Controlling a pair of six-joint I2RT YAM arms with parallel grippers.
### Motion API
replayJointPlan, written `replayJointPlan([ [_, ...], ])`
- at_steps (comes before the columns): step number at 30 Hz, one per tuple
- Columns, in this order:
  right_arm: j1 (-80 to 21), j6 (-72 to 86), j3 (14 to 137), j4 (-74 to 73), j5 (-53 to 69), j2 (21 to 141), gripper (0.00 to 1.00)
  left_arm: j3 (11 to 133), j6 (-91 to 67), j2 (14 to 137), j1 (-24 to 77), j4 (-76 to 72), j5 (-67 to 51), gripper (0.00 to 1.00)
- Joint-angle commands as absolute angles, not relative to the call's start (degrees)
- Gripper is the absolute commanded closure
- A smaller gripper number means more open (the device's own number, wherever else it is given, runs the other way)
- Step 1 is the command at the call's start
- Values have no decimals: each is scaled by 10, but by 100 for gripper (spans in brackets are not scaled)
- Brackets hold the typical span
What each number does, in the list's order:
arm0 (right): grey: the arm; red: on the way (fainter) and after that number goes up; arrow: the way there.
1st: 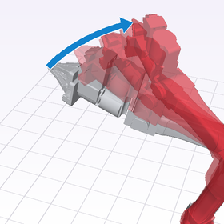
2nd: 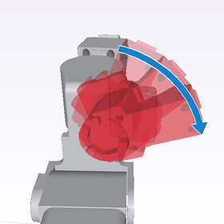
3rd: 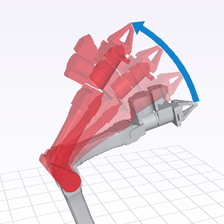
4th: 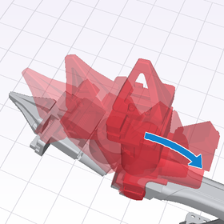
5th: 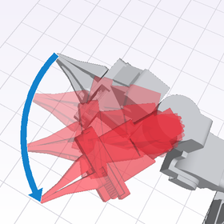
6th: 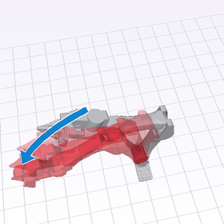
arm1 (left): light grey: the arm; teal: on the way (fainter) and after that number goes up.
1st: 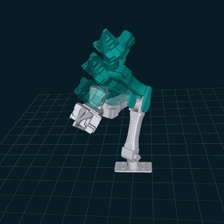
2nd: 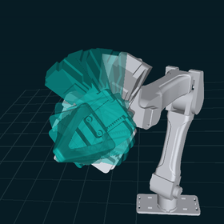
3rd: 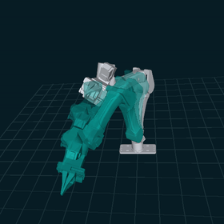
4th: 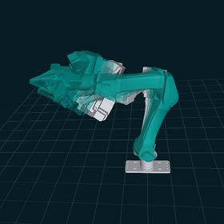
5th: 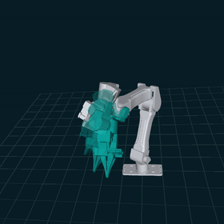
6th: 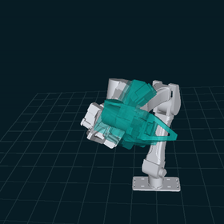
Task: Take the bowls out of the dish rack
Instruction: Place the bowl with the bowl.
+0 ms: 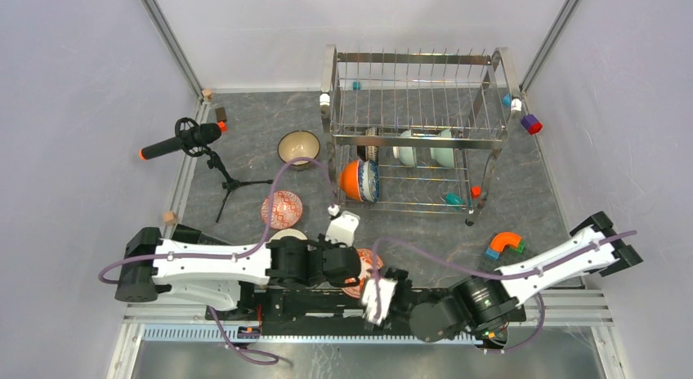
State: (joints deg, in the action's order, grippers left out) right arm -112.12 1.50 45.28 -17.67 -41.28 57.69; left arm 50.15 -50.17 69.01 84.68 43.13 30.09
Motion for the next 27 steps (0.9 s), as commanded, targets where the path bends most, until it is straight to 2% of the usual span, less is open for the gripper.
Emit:
replayJointPlan([
  [1, -1088, 224, 448, -204, -561, 522, 31, 472, -636, 625, 851, 427, 374, 98],
  [3, -1048, 285, 428, -221, -576, 503, 35, 456, -680, 601, 851, 428, 388, 98],
  [8, -928, 333, 351, -136, -494, 441, 49, 440, -772, 573, 850, 433, 397, 98],
  [13, -853, 346, 317, -96, -395, 450, 45, 463, -849, 594, 850, 476, 394, 98],
  [18, -831, 351, 298, -66, -362, 465, 43, 503, -878, 634, 851, 531, 401, 98],
  [27, -808, 355, 277, -25, -318, 500, 46, 511, -880, 645, 850, 530, 402, 98],
])
